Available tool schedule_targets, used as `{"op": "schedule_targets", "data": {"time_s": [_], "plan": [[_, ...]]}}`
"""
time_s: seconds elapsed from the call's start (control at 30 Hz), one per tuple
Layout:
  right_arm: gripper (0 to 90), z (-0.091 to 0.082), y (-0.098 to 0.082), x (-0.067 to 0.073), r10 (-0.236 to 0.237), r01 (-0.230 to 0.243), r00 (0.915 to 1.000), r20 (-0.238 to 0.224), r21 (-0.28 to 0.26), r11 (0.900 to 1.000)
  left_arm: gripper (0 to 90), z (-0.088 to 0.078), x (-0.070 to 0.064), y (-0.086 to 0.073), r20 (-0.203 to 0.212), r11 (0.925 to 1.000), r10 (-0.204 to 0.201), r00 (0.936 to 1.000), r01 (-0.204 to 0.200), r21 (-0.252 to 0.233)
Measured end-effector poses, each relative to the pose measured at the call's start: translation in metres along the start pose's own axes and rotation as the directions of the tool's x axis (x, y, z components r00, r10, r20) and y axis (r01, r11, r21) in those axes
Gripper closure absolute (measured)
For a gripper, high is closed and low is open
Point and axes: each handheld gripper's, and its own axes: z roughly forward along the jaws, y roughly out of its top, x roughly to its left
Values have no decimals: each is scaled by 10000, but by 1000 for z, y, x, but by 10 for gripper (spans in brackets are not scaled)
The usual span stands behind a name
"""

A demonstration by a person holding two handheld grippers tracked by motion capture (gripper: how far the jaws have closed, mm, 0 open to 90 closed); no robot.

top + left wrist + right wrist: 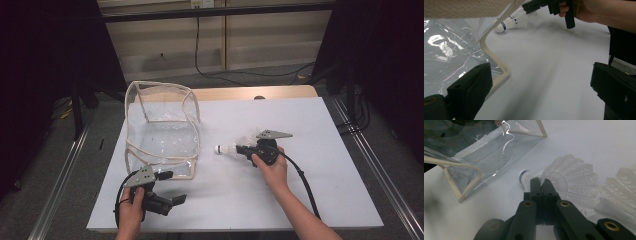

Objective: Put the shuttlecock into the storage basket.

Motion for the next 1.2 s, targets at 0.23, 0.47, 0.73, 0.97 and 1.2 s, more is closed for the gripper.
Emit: {"op": "schedule_targets", "data": {"time_s": [0.23,0.47,0.73,0.97,1.2], "plan": [[770,-1,-3,-3,-178,164,9995,257,546,9984,41,0,0,0,15,10000,42,10000,-42,62],[512,-8,-1,-4,-420,372,9970,646,738,9966,42,0,0,0,28,10000,20,10000,-20,73],[344,-28,7,-10,-763,672,9903,1157,801,9945,42,1,-1,0,18,10000,11,10000,-11,63],[294,-39,16,-17,-933,866,9841,1509,501,9950,42,1,-1,0,60,10000,-4,10000,4,18],[206,-34,32,-20,-1029,928,9821,1579,700,9932,41,0,-1,0,60,10000,-10,10000,10,45]]}}
